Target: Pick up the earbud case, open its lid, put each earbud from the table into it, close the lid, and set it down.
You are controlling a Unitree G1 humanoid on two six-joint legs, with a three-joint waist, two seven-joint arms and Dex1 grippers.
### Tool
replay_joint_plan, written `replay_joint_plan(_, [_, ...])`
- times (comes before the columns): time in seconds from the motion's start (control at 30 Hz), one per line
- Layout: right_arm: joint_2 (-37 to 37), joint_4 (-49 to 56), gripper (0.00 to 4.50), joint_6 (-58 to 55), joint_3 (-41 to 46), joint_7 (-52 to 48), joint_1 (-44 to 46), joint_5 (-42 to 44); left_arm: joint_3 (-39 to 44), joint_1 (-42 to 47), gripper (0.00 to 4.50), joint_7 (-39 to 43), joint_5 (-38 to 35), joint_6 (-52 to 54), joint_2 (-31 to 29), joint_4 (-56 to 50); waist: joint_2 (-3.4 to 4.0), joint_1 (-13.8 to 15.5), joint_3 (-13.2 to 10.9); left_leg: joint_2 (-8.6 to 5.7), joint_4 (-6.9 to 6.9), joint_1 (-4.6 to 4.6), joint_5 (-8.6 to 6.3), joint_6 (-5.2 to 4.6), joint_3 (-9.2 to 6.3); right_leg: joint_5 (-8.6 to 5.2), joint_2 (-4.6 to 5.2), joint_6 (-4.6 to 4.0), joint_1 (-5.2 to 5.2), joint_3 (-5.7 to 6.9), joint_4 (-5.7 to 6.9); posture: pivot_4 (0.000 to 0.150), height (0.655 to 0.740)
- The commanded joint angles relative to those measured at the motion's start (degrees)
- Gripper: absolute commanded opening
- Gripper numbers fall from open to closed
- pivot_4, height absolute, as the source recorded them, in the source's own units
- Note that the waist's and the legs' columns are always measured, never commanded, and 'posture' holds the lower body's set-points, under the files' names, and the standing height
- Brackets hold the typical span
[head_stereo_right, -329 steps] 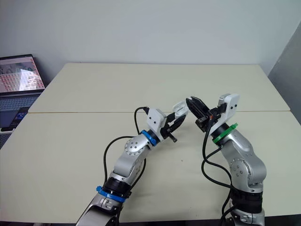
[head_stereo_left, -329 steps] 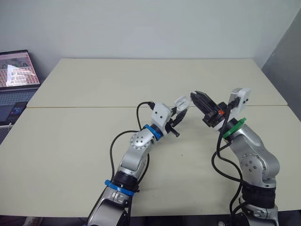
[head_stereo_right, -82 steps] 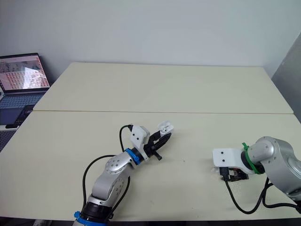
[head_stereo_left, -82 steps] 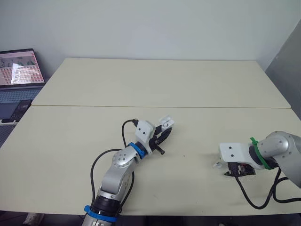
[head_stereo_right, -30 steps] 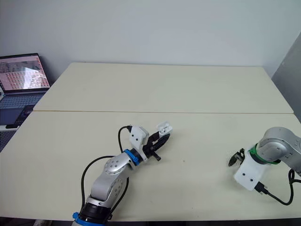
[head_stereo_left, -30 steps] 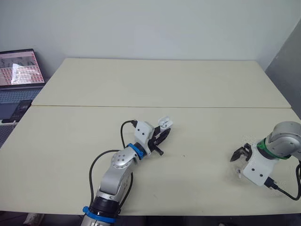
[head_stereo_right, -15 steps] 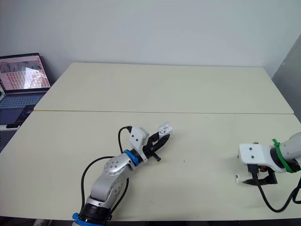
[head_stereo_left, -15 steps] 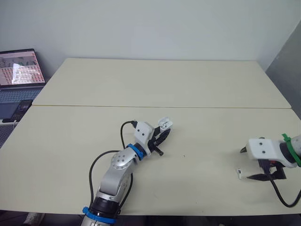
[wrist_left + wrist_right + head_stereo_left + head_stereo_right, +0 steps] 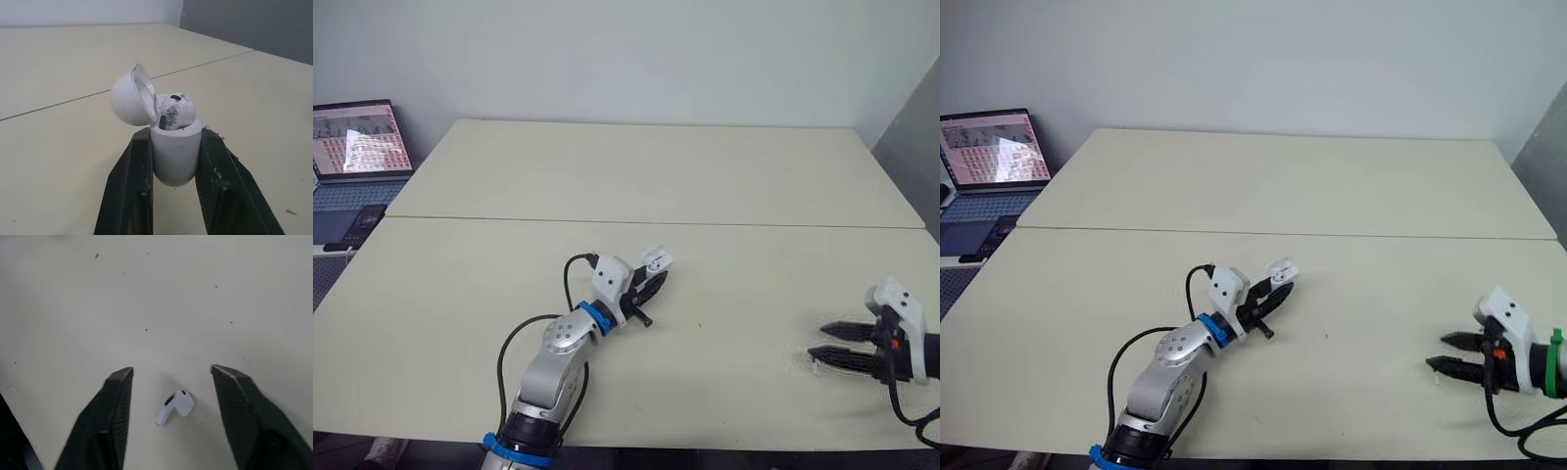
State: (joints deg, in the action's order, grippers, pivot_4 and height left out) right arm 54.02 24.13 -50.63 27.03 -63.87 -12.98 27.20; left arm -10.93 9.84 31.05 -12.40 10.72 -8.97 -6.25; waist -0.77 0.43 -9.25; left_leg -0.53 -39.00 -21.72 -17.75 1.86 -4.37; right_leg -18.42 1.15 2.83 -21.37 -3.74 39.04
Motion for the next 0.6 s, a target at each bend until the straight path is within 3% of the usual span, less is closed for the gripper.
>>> replay_joint_plan(0.03, [-1.25, 0.41, 1.3, 1.91, 2.43, 2.8, -0.64, 0.36, -0.32, 0.68, 0.76, 0.73, -0.31, -0.94, 0.01, -1.68, 0.01, -0.13, 0.01, 0.01, 0.0, 0.01, 0.0, 0.0, 0.0, 0.0, -0.02, 0.0, 0.0, 0.0, 0.01, 0.15, 0.74])
replay_joint_plan(0.13, [-2.29, -0.56, 0.19, 3.18, 2.06, 4.44, -1.59, -0.04, -0.3, 0.75, 0.76, 0.87, -0.25, -0.86, 0.03, -1.68, 0.01, -0.14, 0.0, 0.03, 0.01, -0.01, 0.0, 0.0, -0.04, 0.0, -0.04, 0.0, 0.0, 0.01, 0.01, 0.15, 0.74])
replay_joint_plan(0.17, [-2.38, -0.81, 0.04, 3.82, 1.61, 4.82, -2.25, -0.49, -0.28, 0.78, 0.76, 0.97, -0.23, -0.82, 0.0, -1.69, 0.0, -0.13, 0.0, 0.02, 0.01, -0.01, 0.0, 0.0, -0.03, 0.0, -0.04, 0.0, 0.0, 0.01, 0.0, 0.15, 0.74])
replay_joint_plan(0.6, [-2.67, -5.84, 0.04, 10.85, -4.5, 8.64, -4.78, -5.44, -0.14, 0.86, 0.76, 1.11, -0.19, -0.38, -0.3, -2.03, 0.01, -0.23, 0.01, 0.02, 0.01, 0.0, 0.0, 0.0, -0.02, 0.0, -0.04, 0.0, 0.0, 0.0, -0.01, 0.15, 0.74])
